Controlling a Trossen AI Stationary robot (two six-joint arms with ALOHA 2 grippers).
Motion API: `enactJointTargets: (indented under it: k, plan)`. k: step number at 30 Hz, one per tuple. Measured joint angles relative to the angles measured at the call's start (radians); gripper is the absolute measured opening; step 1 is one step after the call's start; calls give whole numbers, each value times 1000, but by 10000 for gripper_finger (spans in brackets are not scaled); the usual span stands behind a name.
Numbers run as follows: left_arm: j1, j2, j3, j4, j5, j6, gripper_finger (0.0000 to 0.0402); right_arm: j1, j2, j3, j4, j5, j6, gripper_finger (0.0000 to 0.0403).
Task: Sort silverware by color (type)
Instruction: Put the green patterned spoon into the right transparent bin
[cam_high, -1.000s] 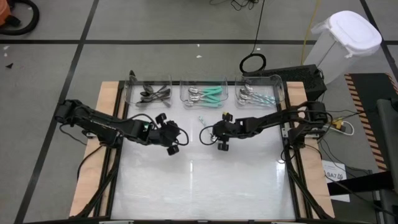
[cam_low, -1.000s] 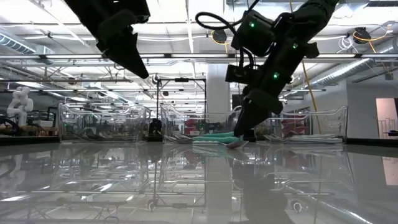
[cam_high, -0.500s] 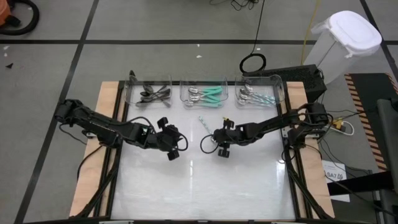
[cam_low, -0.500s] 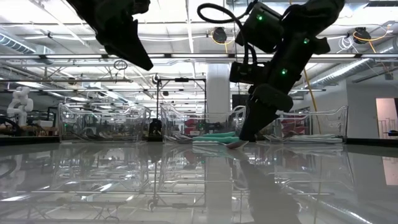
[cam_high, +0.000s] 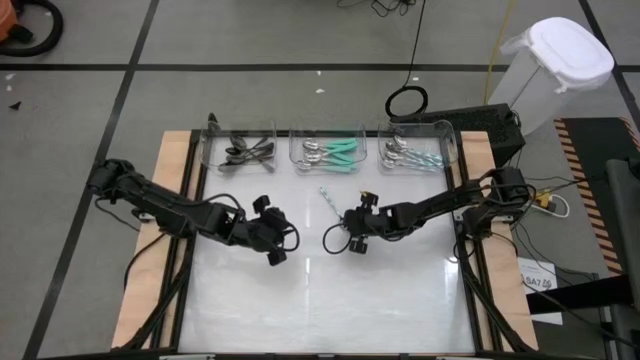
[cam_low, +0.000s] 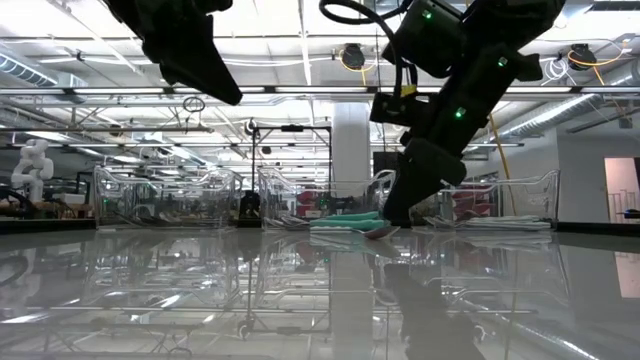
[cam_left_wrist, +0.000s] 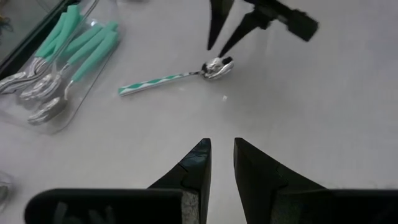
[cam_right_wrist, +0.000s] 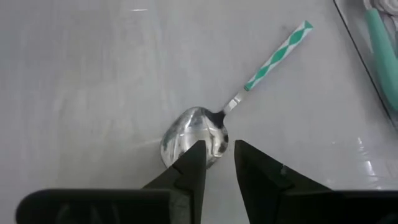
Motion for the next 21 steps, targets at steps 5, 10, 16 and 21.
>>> enactJointTargets:
  k: [5, 10, 16, 21]
  plan:
    - [-19, 10, 0, 25, 0, 1, 72, -2, 0, 0, -1, 0, 9, 74]
    - [-25, 27, 1, 36, -1, 4, 72, 0, 0, 0, -26, -1, 38, 67]
    - [-25, 25, 0, 44, -6, 11, 72, 4, 0, -28, 5, -1, 62, 63]
    - [-25, 25, 0, 44, -6, 17, 72, 10, 0, -48, 12, 0, 90, 63]
